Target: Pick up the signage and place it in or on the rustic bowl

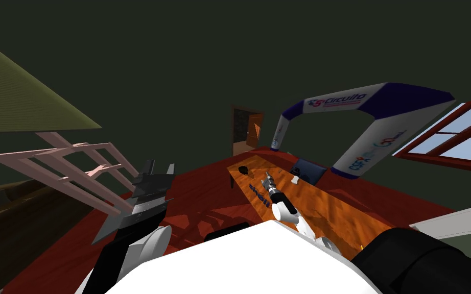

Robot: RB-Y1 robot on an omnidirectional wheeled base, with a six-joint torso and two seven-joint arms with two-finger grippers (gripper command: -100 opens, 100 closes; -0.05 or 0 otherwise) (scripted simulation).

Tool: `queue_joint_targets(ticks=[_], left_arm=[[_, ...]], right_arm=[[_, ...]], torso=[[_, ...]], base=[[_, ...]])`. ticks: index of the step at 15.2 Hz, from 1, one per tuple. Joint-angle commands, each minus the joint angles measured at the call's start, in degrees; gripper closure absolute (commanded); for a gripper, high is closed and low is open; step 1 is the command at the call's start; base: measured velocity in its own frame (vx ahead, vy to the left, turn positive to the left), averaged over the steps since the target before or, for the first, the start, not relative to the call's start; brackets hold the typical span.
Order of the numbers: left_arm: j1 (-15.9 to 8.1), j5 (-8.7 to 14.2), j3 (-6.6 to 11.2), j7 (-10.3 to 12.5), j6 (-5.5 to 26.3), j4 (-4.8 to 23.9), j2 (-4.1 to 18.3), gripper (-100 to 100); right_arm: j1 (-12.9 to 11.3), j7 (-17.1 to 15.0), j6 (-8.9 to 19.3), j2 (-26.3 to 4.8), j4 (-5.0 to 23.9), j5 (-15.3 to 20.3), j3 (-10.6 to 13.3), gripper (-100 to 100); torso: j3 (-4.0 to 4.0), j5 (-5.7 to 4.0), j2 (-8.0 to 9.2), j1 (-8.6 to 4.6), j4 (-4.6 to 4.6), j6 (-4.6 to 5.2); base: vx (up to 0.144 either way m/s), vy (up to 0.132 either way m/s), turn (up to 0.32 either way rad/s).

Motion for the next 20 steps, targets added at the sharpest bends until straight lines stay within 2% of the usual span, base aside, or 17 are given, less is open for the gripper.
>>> queue_joint_targets(ticks=[1,2,3,4,5,6,7,8,9,10,11,14,16,17,18,19,20], left_arm=[[0.0,0.0,0.0,0.0,0.0,0.0,0.0,0],[0.0,0.0,0.0,0.0,0.0,0.0,0.0,0],[0.0,0.0,0.0,0.0,0.0,0.0,0.0,0],[0.0,0.0,0.0,0.0,0.0,0.0,0.0,0],[0.0,0.0,0.0,0.0,0.0,0.0,0.0,0],[0.0,0.0,0.0,0.0,0.0,0.0,0.0,0],[0.0,0.0,0.0,0.0,0.0,0.0,0.0,0],[0.0,0.0,0.0,0.0,0.0,0.0,0.0,0],[0.0,0.0,0.0,0.0,0.0,0.0,0.0,0],[0.0,0.0,0.0,0.0,0.0,0.0,0.0,0],[0.0,0.0,0.0,0.0,0.0,0.0,0.0,0],[0.0,0.0,0.0,0.0,0.0,0.0,0.0,0],[0.0,0.0,0.0,0.0,0.0,0.0,0.0,0],[0.0,0.0,0.0,0.0,0.0,0.0,0.0,0],[0.0,0.0,0.0,0.0,0.0,0.0,0.0,0],[-0.01,0.0,0.0,0.0,0.0,0.0,0.0,0],[-0.01,0.0,0.0,0.0,0.0,0.0,0.0,0]], right_arm=[[-0.91,-0.98,2.49,-0.37,2.14,-1.06,-0.54,-100],[-1.64,-2.16,3.92,-0.86,4.09,-2.52,-1.11,-100],[-1.64,-2.16,5.16,-0.86,4.61,-2.52,-1.11,-100],[-1.64,-2.16,5.16,-0.86,4.61,-2.52,-1.11,-100],[-2.39,-3.35,7.84,-1.36,6.24,-3.98,-1.68,-100],[-2.39,-3.35,7.84,-1.36,7.11,-3.98,-1.68,-100],[-3.16,-4.56,9.86,-1.88,8.68,-5.43,-2.25,-100],[-3.16,-4.56,10.49,-1.88,9.63,-5.43,-2.25,-100],[-3.16,-4.56,10.49,-1.88,9.63,-5.43,-2.25,-100],[-3.96,-5.78,13.13,-2.43,11.59,-6.87,-2.82,-100],[-3.96,-5.78,13.13,-2.43,12.14,-6.87,-2.82,-100],[-5.6,-8.23,17.19,-3.58,16.2,-9.69,-3.95,-100],[-5.6,-8.23,18.29,-3.58,17.16,-9.69,-3.95,-100],[-6.44,-9.46,20.18,-4.17,19.64,-11.07,-4.5,-100],[-6.44,-9.46,20.79,-4.17,19.64,-11.07,-4.5,-100],[-7.29,-10.67,22.26,-4.77,21.92,-12.4,-5.03,-100],[-7.29,-10.67,23.23,-4.77,22.08,-12.4,-5.03,-100]], torso=[[0.0,0.0,0.0,0.0,0.0,0.0],[0.0,0.0,0.0,-0.01,0.01,-0.02],[0.0,0.0,-0.01,0.02,0.01,-0.03],[0.0,0.0,0.0,0.02,0.0,-0.01],[0.02,0.0,0.03,0.0,0.01,0.0],[0.02,0.0,0.02,-0.01,0.01,-0.02],[0.01,-0.01,0.02,-0.02,0.01,-0.01],[0.01,-0.01,0.01,-0.02,0.01,-0.02],[0.01,-0.01,0.01,-0.03,0.01,-0.01],[0.03,-0.01,0.06,-0.03,0.01,0.0],[0.05,-0.01,0.09,-0.02,0.02,-0.01],[0.04,-0.01,0.06,-0.04,0.02,-0.01],[0.02,-0.01,0.03,-0.05,0.01,-0.02],[0.05,-0.01,0.09,-0.05,0.02,0.0],[0.07,-0.01,0.12,-0.05,0.03,-0.01],[0.08,-0.01,0.14,-0.04,0.04,-0.01],[0.08,-0.01,0.14,-0.06,0.04,-0.02]], base=[[0.062,0.006,0.036],[0.065,0.015,0.068],[0.067,0.011,0.061],[0.053,0.001,0.016],[0.061,0.006,0.052],[0.062,0.003,0.048],[0.066,-0.002,0.068],[0.064,0.001,0.073],[0.042,0.0,0.024],[0.037,0.004,0.049],[0.039,-0.001,0.053],[0.059,-0.003,0.086],[0.046,-0.006,0.054],[0.031,-0.004,0.058],[0.03,-0.005,0.075],[0.034,-0.012,0.113],[0.036,-0.013,0.089]])
